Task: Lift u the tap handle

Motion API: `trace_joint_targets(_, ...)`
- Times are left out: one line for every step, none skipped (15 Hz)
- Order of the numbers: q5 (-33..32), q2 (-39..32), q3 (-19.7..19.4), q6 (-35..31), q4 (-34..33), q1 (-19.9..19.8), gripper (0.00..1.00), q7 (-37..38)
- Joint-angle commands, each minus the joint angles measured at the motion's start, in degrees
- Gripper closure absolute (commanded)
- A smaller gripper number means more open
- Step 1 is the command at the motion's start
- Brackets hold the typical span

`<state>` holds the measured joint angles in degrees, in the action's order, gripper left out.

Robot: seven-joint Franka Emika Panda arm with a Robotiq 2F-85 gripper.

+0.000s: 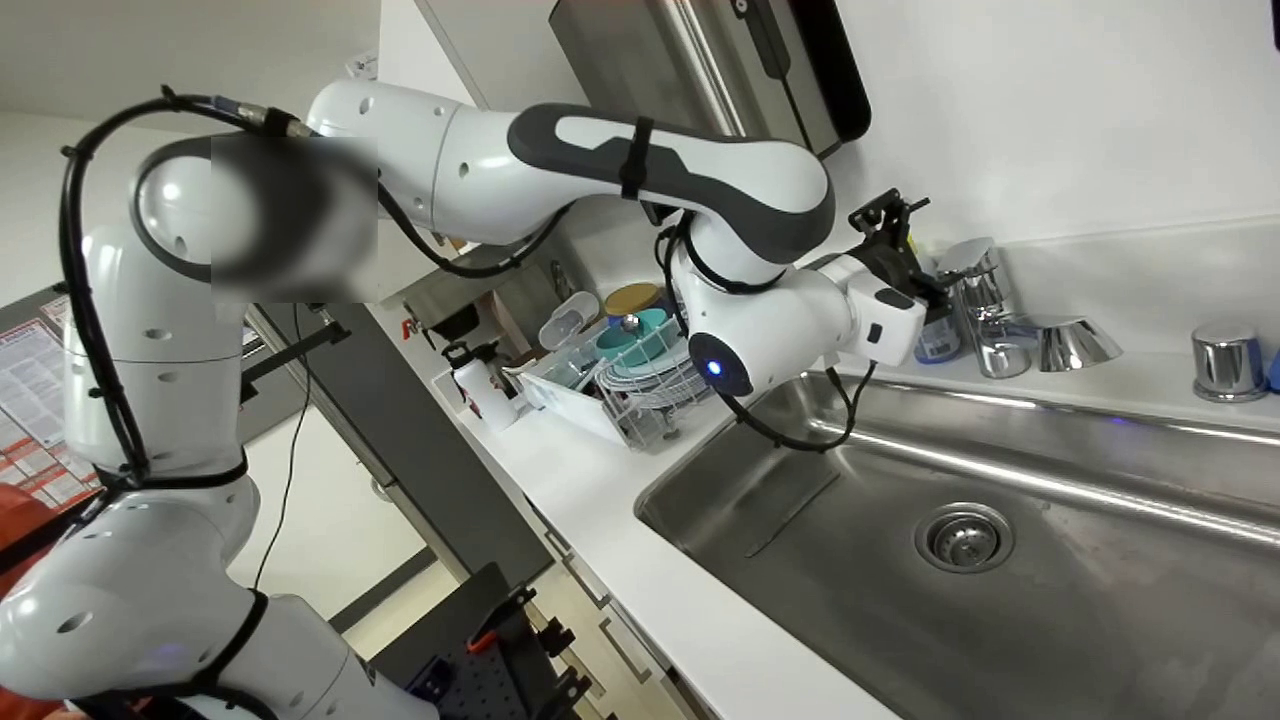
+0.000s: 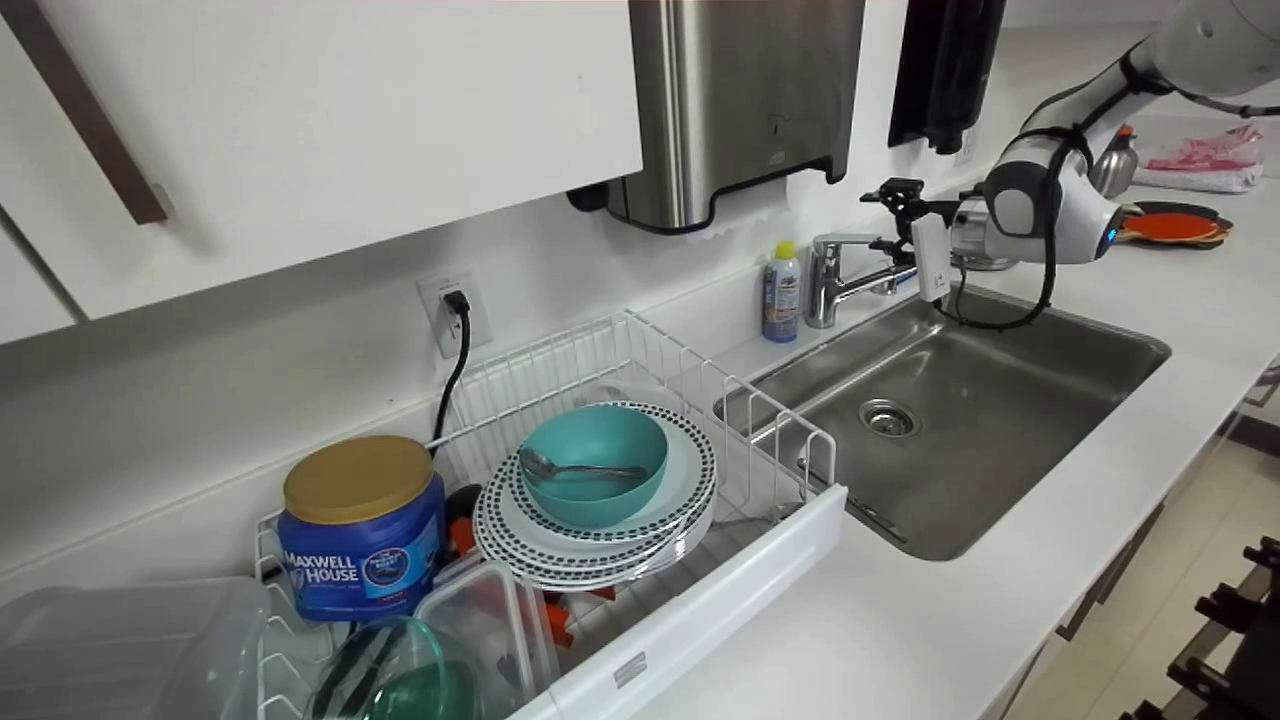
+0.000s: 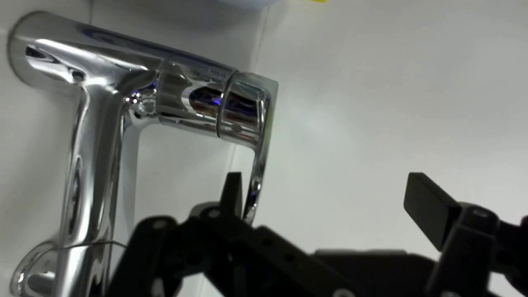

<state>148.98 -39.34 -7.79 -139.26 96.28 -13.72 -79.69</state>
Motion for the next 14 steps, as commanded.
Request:
trace_joint_targets(0.0, -1.3, 0.8, -3.0, -3.1, 0.0, 0.00, -0.5)
trace_joint_targets(0.0, -1.2, 0.7, -2.9, -3.0, 0.2, 0.00, -0.5)
trace_joint_targets(0.0, -0.9, 0.8, -2.6, -2.7, 0.2, 0.00, -0.7)
trace_joint_targets(0.0, -0.7, 0.8, -2.4, -2.5, 0.2, 0.22, -0.8)
trace_joint_targets(0.0, -0.5, 0.8, -2.4, -2.4, 0.2, 0.28, -0.9)
trace_joint_targets(0.0, -0.4, 0.8, -2.4, -2.3, 0.2, 0.34, -1.0)
trace_joint_targets(0.0, -0.4, 0.9, -2.5, -2.3, 0.1, 0.43, -1.0)
trace_joint_targets(0.0, -0.4, 0.8, -2.5, -2.3, 0.1, 0.50, -1.0)
trace_joint_targets(0.0, -0.4, 0.9, -2.5, -2.3, 0.0, 0.59, -1.1)
trace_joint_targets(0.0, -0.4, 0.8, -2.5, -2.3, 0.1, 0.66, -1.1)
trace_joint_targets(0.0, -0.3, 0.8, -2.5, -2.2, 0.1, 0.74, -1.1)
trace_joint_targets(0.0, -0.2, 0.8, -2.4, -2.0, 0.2, 0.81, -1.1)
trace_joint_targets(0.0, 0.0, 0.7, -2.3, -1.8, 0.2, 0.89, -1.3)
trace_joint_targets(0.0, 0.2, 0.7, -2.3, -1.6, 0.2, 0.95, -1.3)
